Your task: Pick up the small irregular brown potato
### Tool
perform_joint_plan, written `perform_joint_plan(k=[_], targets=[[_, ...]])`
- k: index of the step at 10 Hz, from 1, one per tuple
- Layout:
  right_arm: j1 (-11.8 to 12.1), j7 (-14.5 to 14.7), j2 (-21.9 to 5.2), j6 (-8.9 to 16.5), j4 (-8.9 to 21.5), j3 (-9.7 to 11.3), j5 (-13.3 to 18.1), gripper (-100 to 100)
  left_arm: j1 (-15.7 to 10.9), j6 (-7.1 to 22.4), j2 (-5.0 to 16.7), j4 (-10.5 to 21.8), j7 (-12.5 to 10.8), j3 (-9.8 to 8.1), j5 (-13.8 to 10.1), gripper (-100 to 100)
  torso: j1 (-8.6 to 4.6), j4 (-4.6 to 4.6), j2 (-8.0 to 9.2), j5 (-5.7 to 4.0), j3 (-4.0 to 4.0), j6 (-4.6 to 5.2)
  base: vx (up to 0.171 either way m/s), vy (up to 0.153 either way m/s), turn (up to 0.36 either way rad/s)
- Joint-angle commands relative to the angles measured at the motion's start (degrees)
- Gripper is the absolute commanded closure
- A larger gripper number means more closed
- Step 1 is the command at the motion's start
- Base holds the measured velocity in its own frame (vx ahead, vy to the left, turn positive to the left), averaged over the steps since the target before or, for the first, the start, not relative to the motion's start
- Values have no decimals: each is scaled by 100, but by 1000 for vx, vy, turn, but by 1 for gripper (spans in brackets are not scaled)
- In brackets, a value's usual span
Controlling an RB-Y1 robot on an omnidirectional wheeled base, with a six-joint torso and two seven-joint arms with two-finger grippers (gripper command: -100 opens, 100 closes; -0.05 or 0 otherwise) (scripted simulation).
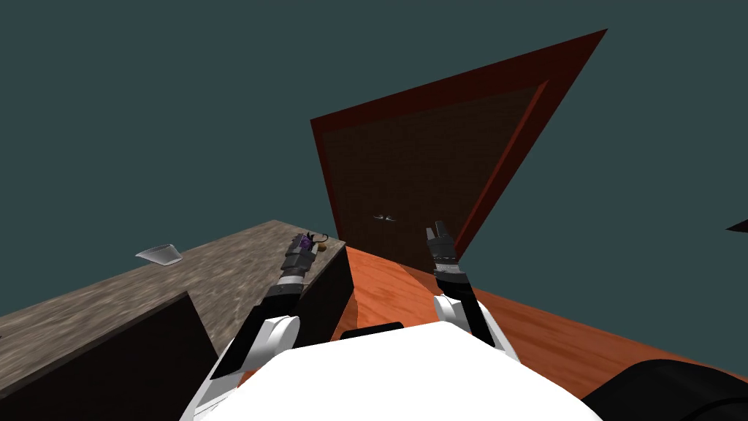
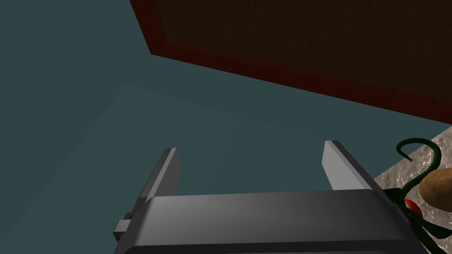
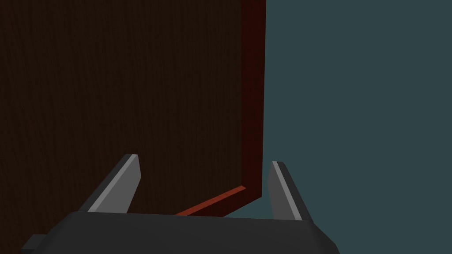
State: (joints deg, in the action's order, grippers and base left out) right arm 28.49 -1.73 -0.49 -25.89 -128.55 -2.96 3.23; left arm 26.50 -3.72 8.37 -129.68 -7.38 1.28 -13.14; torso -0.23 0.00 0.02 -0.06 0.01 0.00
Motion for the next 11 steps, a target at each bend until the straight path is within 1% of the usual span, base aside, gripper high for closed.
perform_joint_plan(k=[1, 2, 3, 4, 5, 6, 7, 8, 9, 10, 11], targets=[[0, 0, 0, 0, 0, 0, 0, 0, -66, 286, 70, -24, 61, -22, -91, -100, 0, 0, 0, 0, 0, 0, -21, -77, 14], [0, 0, 0, 0, 0, 0, 0, 0, -66, 407, 70, -24, 61, -22, -91, -100, -5, 1, 4, -1, 2, 0, -7, -66, 8], [0, 0, 0, 0, 0, 0, 0, 0, -134, 578, 138, -30, 122, -45, -171, -100, -2, 1, 1, -1, 1, 0, 4, -80, 13], [0, 0, 0, 0, 0, 0, 0, 0, -134, 733, 138, -30, 122, -45, -171, -100, -6, 0, -3, -1, -1, 0, 3, -69, 11], [0, 0, 0, 0, 0, 0, 0, 0, -206, 879, 208, -30, 190, -70, -250, -100, -2, -1, -3, -1, -2, 0, 8, -81, 18], [0, 0, 0, 0, 0, 0, 0, 0, -206, 1030, 208, -30, 190, -70, -250, -100, -7, -1, -5, -1, -3, 0, 2, -67, 14], [0, 0, 0, 0, 0, 0, 0, 0, -206, 1099, 208, -30, 190, -70, -250, -100, -2, -1, -4, -1, -2, 0, -2, -22, 0], [0, 0, 0, 0, 0, 0, 0, 0, -280, 1306, 280, -23, 264, -96, -326, -100, 13, 0, -2, 2, -1, 0, 5, -43, 20], [0, 0, 0, 0, 0, 0, 0, 0, -280, 1466, 280, -23, 264, -96, -326, -100, 9, -1, -4, 2, -2, 0, 8, -50, 14], [0, 0, 0, 0, 0, 0, 0, 0, -357, 1628, 354, -10, 343, -123, -400, -100, 7, -1, -5, 1, -3, 0, -6, -69, 25], [0, 0, 0, 0, 0, 0, 0, 0, -357, 1795, 354, -10, 343, -123, -400, -100, 0, -1, -2, 0, -1, 0, -4, -59, 21]])
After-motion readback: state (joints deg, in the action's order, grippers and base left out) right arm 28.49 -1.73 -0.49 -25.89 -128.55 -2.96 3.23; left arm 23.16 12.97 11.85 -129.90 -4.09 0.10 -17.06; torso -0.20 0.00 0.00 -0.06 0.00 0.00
